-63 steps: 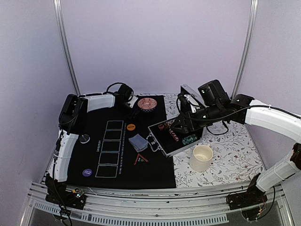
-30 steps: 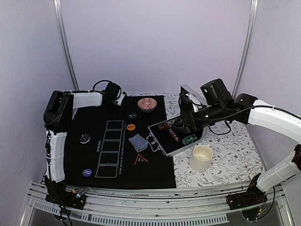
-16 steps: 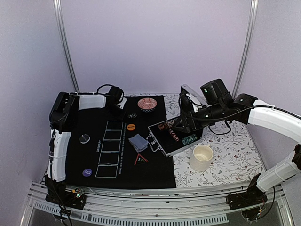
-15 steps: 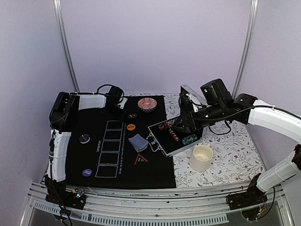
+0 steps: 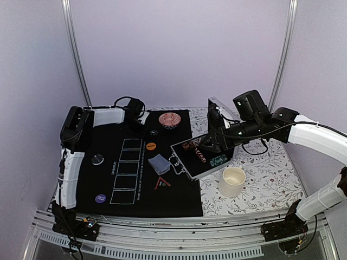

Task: Distribute texas hold em gaming equipment
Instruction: Adjust the poker chips pile in the big blind area, then pick up the pile of poker chips from the chip case.

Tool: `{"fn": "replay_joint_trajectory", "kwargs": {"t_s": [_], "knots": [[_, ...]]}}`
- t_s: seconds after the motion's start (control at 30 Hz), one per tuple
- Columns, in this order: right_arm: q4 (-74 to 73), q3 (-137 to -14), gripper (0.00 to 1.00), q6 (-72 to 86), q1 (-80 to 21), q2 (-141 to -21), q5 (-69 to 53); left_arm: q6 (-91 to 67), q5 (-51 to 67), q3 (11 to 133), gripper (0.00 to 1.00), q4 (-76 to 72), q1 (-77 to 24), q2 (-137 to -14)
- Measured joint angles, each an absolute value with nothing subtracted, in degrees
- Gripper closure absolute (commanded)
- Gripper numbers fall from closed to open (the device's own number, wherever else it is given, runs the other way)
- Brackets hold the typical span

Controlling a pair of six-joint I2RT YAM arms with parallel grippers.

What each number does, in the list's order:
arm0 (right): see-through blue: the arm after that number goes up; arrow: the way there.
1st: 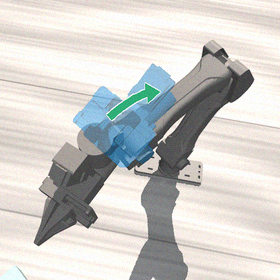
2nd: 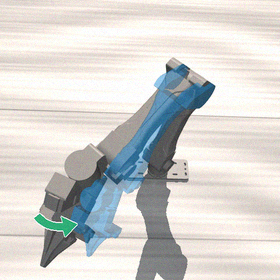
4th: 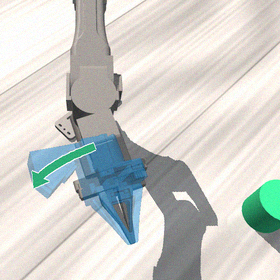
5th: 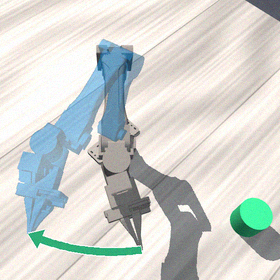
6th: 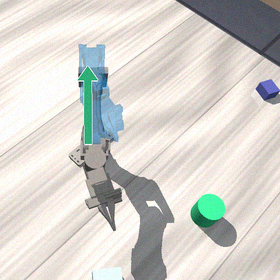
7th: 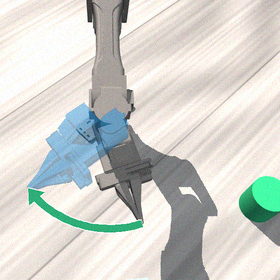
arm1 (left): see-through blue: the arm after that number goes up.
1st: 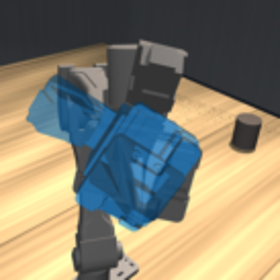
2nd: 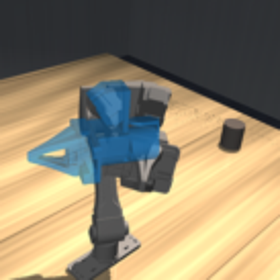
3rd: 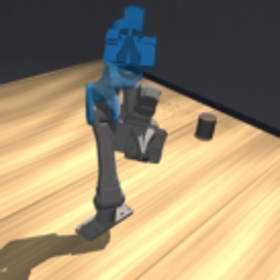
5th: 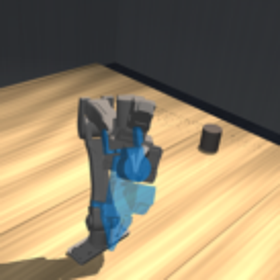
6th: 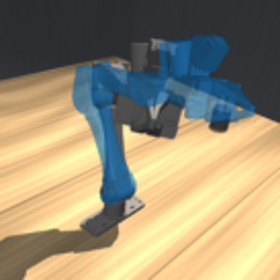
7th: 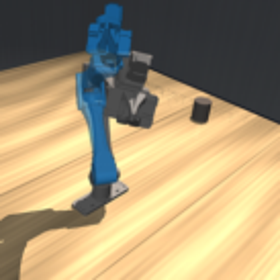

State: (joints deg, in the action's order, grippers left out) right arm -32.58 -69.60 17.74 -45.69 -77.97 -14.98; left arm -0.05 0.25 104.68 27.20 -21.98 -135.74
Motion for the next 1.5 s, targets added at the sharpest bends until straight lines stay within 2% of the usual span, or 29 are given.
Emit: {"fn": "replay_joint_trajectory", "kwargs": {"t_s": [0.53,0.67,0.8,1.1,1.3,1.5], "knots": [[-33.3,-68.9,0.28,17.5,-45.7,-77.2,-13.8,-0.1,-1.2,104.9,0.46,28.5,-22.7,-135.0],[-33.5,-68.9,0.27,16.9,-45.7,-77.2,-13.8,0.1,-1.6,99.8,0.41,26.9,-23.1,-129.2],[-34.1,-69.9,0.29,15.8,-45.7,-78.4,-12.7,0.8,-1.8,92.7,0.38,23.8,-25.6,-118.3],[-34.5,-81.2,0.35,12.6,-45.7,-96.2,-4.2,-2.4,2.2,78.7,0.22,20.1,-28.6,-93.6],[-33.1,-87.6,0.40,11.1,-45.7,-108.3,0.2,-4.5,2.3,68.2,0.20,20.3,-28.4,-80.7],[-32.6,-95.4,0.41,10.4,-45.7,-118.3,3.0,-4.8,2.3,64.1,0.20,20.3,-28.4,-78.2]]}}
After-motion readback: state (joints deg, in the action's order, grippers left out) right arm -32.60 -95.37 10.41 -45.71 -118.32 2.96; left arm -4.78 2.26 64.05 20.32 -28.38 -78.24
